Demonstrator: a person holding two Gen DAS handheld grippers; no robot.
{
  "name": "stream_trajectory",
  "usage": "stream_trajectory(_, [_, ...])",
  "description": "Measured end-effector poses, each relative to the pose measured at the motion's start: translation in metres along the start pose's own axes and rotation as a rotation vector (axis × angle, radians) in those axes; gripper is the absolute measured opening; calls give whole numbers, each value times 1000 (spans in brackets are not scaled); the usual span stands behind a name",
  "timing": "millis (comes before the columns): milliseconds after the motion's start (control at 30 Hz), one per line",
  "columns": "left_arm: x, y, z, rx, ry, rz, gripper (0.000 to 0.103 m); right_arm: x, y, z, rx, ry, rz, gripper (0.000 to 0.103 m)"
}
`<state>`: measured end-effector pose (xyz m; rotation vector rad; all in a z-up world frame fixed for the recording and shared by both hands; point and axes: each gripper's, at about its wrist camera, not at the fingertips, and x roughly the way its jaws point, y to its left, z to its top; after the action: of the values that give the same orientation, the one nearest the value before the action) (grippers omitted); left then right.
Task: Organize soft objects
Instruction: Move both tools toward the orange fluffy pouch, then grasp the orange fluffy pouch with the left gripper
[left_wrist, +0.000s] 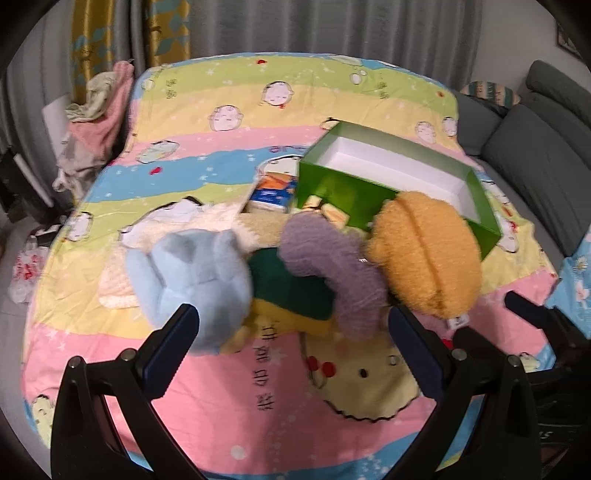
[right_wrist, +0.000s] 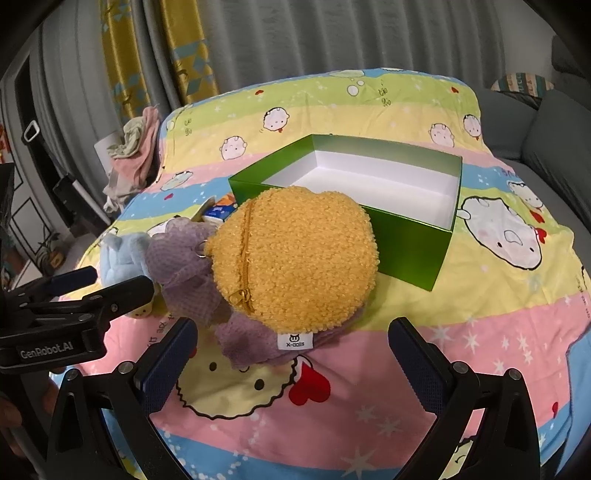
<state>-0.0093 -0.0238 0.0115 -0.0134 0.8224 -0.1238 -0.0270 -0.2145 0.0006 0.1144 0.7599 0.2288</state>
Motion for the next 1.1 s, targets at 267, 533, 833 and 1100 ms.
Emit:
stream_trajectory(267, [-1,-14,22,19,-48,-162,102,3,-15,0,35,-10,35,103])
stream_trajectory(533, [15,-35,44,94,-35,-279,93,12,-29,3,59,-24,88,103])
stream_trajectory(833, [45,-50,55,170,49,-373,76,28,-38,4,106,-18,176,103])
stream_trajectory(1100, [64,-59,54,170,124,-406,51,40,-48,5,145,-17,211,95])
